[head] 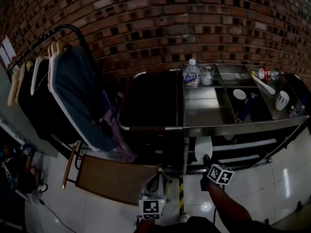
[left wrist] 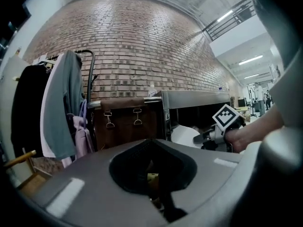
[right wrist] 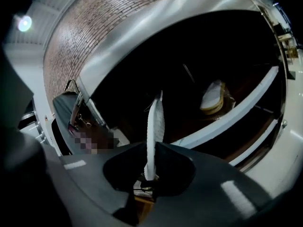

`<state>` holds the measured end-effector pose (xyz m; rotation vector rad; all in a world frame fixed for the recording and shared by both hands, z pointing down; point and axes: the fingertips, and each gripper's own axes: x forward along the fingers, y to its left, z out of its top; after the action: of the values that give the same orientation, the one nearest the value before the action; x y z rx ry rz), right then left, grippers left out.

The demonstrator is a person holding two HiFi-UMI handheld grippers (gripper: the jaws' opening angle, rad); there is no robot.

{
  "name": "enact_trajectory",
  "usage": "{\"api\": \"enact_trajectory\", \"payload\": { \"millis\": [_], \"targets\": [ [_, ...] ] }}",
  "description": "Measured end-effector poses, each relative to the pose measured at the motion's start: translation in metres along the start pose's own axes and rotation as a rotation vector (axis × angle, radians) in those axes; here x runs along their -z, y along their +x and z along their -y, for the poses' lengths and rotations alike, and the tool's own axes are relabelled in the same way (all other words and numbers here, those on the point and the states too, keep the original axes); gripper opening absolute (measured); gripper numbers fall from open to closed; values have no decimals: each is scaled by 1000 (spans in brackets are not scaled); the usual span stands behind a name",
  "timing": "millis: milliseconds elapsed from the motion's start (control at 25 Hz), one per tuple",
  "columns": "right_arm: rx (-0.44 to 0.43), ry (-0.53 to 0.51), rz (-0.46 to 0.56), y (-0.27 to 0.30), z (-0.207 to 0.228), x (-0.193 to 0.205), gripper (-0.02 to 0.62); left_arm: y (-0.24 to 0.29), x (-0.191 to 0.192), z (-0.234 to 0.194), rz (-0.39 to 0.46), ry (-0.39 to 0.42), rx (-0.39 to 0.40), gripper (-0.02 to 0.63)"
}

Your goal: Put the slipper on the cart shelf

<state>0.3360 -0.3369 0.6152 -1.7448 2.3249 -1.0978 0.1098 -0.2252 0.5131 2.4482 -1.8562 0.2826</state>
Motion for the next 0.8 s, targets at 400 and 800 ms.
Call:
{"api": "enact_trajectory", "payload": {
  "millis": [400,800],
  "targets": [
    [74,89,-83,73,31,-16,41,-12,16,-13,-37,-11,-36,15],
    [212,-65,-129,89,55,-12,100,-13,19,-12,-40,-26,-33,15]
  ]
}}
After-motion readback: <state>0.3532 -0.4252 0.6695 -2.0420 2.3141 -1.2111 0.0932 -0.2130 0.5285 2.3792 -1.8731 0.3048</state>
